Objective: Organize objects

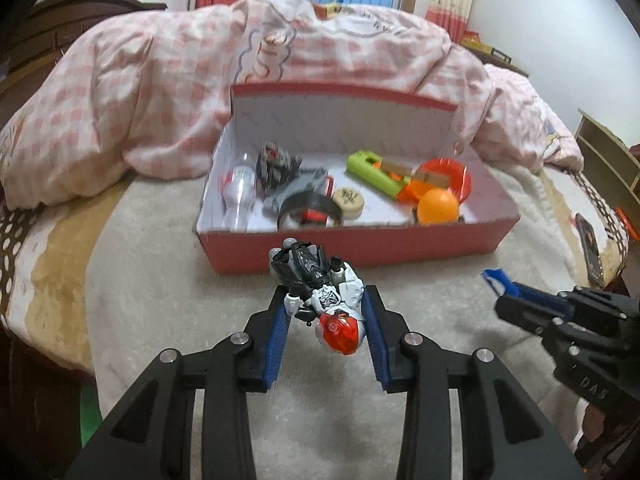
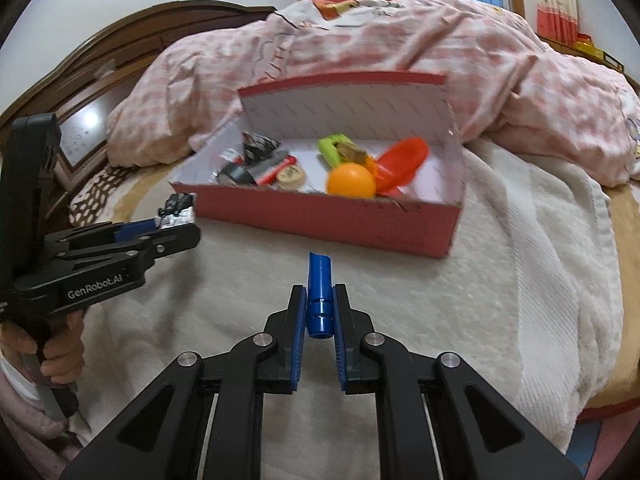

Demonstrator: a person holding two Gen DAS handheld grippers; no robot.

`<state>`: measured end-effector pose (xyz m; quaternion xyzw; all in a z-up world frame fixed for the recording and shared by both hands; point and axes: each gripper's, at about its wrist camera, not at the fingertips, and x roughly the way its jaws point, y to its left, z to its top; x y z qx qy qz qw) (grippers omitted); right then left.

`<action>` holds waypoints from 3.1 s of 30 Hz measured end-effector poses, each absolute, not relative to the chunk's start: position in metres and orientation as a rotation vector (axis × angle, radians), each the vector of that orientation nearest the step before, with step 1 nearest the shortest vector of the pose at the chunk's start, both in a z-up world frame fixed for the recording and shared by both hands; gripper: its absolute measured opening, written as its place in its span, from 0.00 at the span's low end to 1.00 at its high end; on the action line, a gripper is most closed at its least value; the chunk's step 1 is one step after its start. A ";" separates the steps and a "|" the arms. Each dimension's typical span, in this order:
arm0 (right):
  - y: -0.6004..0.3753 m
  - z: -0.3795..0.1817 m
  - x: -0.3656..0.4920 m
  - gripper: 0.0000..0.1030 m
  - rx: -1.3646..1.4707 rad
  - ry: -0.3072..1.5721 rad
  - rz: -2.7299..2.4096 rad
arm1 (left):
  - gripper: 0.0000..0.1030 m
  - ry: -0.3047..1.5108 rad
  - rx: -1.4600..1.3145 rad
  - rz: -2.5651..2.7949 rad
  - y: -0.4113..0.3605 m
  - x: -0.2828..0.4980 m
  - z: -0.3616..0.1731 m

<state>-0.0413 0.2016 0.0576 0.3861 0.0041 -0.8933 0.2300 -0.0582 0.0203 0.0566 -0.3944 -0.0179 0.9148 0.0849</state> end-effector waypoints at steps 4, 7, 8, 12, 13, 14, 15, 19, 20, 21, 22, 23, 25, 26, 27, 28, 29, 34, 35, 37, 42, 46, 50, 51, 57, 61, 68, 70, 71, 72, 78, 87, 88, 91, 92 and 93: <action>0.192 0.069 -0.052 0.14 1.017 0.015 -2.458 | 0.34 -0.044 -1.139 2.751 0.022 -0.068 0.067; 0.187 0.078 -0.062 0.14 0.990 0.017 -2.470 | 0.34 -0.041 -1.122 2.766 0.023 -0.079 0.073; 0.185 0.080 -0.065 0.14 0.982 0.017 -2.476 | 0.34 -0.046 -1.121 2.771 0.023 -0.083 0.074; 0.180 0.089 -0.080 0.14 0.946 0.002 -2.501 | 0.34 -0.068 -1.124 2.781 0.024 -0.101 0.076; 0.179 0.091 -0.087 0.14 0.945 -0.005 -2.507 | 0.34 -0.070 -1.126 2.786 0.024 -0.105 0.075; 0.179 0.091 -0.090 0.14 0.946 -0.010 -2.509 | 0.34 -0.071 -1.129 2.790 0.024 -0.110 0.075; 0.178 0.091 -0.095 0.14 0.948 -0.015 -2.513 | 0.34 -0.070 -1.130 2.793 0.024 -0.114 0.075; 0.173 0.089 -0.115 0.14 0.966 -0.022 -2.526 | 0.34 -0.072 -1.146 2.806 0.025 -0.132 0.070; 0.172 0.088 -0.118 0.14 0.970 -0.021 -2.530 | 0.34 -0.071 -1.151 2.809 0.025 -0.136 0.069; 0.171 0.087 -0.122 0.14 0.975 -0.019 -2.533 | 0.34 -0.071 -1.157 2.811 0.025 -0.140 0.068; 0.170 0.086 -0.126 0.14 0.980 -0.017 -2.538 | 0.34 -0.069 -1.165 2.811 0.025 -0.144 0.066; 0.170 0.085 -0.129 0.14 0.985 -0.014 -2.542 | 0.34 -0.068 -1.169 2.812 0.025 -0.147 0.065; 0.170 0.083 -0.136 0.14 0.996 -0.012 -2.551 | 0.32 -0.059 -1.182 2.814 0.026 -0.154 0.062; 0.170 0.082 -0.138 0.14 1.002 -0.012 -2.553 | 0.29 -0.058 -1.190 2.814 0.026 -0.157 0.060; 0.170 0.081 -0.141 0.14 1.007 -0.015 -2.556 | 0.29 -0.059 -1.200 2.813 0.026 -0.160 0.058; 0.171 0.080 -0.144 0.14 1.011 -0.017 -2.557 | 0.29 -0.060 -1.203 2.812 0.026 -0.162 0.057; 0.171 0.079 -0.145 0.14 1.014 -0.017 -2.559 | 0.29 -0.056 -1.204 2.812 0.027 -0.163 0.056; 0.171 0.076 -0.151 0.16 1.023 -0.013 -2.568 | 0.31 -0.038 -1.187 2.824 0.029 -0.165 0.056; 0.171 0.075 -0.151 0.22 1.025 -0.011 -2.572 | 0.38 -0.036 -1.190 2.821 0.029 -0.166 0.056; 0.170 0.074 -0.151 0.32 1.026 0.000 -2.583 | 0.53 -0.036 -1.197 2.824 0.030 -0.168 0.056; 0.170 0.072 -0.152 0.37 1.038 0.002 -2.582 | 0.62 -0.017 -1.185 2.852 0.030 -0.167 0.058; 0.171 0.073 -0.149 0.38 1.035 -0.006 -2.585 | 0.62 -0.029 -1.199 2.852 0.030 -0.165 0.059; 0.172 0.076 -0.143 0.38 1.031 -0.013 -2.588 | 0.62 -0.030 -1.199 2.851 0.029 -0.159 0.062; 0.172 0.076 -0.142 0.38 1.030 -0.014 -2.588 | 0.62 -0.030 -1.198 2.853 0.029 -0.157 0.063; 0.175 0.083 -0.129 0.39 1.026 -0.037 -2.597 | 0.62 -0.041 -1.204 2.855 0.026 -0.142 0.069; 0.176 0.088 -0.118 0.39 1.015 -0.040 -2.596 | 0.62 -0.043 -1.201 2.849 0.026 -0.129 0.074; 0.177 0.091 -0.095 0.39 1.030 -0.038 -2.584 | 0.62 -0.042 -1.221 2.836 0.026 -0.107 0.077; 0.177 0.090 -0.089 0.39 1.042 -0.035 -2.578 | 0.62 -0.050 -1.228 2.827 0.026 -0.101 0.077; 0.177 0.089 -0.086 0.39 1.049 -0.034 -2.574 | 0.62 -0.052 -1.229 2.824 0.026 -0.097 0.077; 0.177 0.088 -0.083 0.39 1.054 -0.031 -2.572 | 0.62 -0.052 -1.228 2.823 0.026 -0.094 0.077; 0.182 0.078 -0.070 0.39 1.090 -0.033 -2.570 | 0.62 -0.044 -1.245 2.803 0.028 -0.080 0.072; 0.190 0.063 -0.060 0.39 1.151 -0.093 -2.554 | 0.62 -0.065 -1.346 2.774 0.024 -0.075 0.051; 0.190 0.061 -0.060 0.39 1.157 -0.094 -2.552 | 0.62 -0.068 -1.356 2.771 0.023 -0.075 0.048; 0.189 0.057 -0.058 0.39 1.173 -0.095 -2.543 | 0.62 -0.074 -1.375 2.759 0.024 -0.075 0.044; 0.189 0.056 -0.058 0.39 1.176 -0.095 -2.541 | 0.62 -0.074 -1.378 2.757 0.024 -0.074 0.043; 0.189 0.055 -0.057 0.39 1.180 -0.097 -2.539 | 0.62 -0.072 -1.381 2.755 0.024 -0.074 0.042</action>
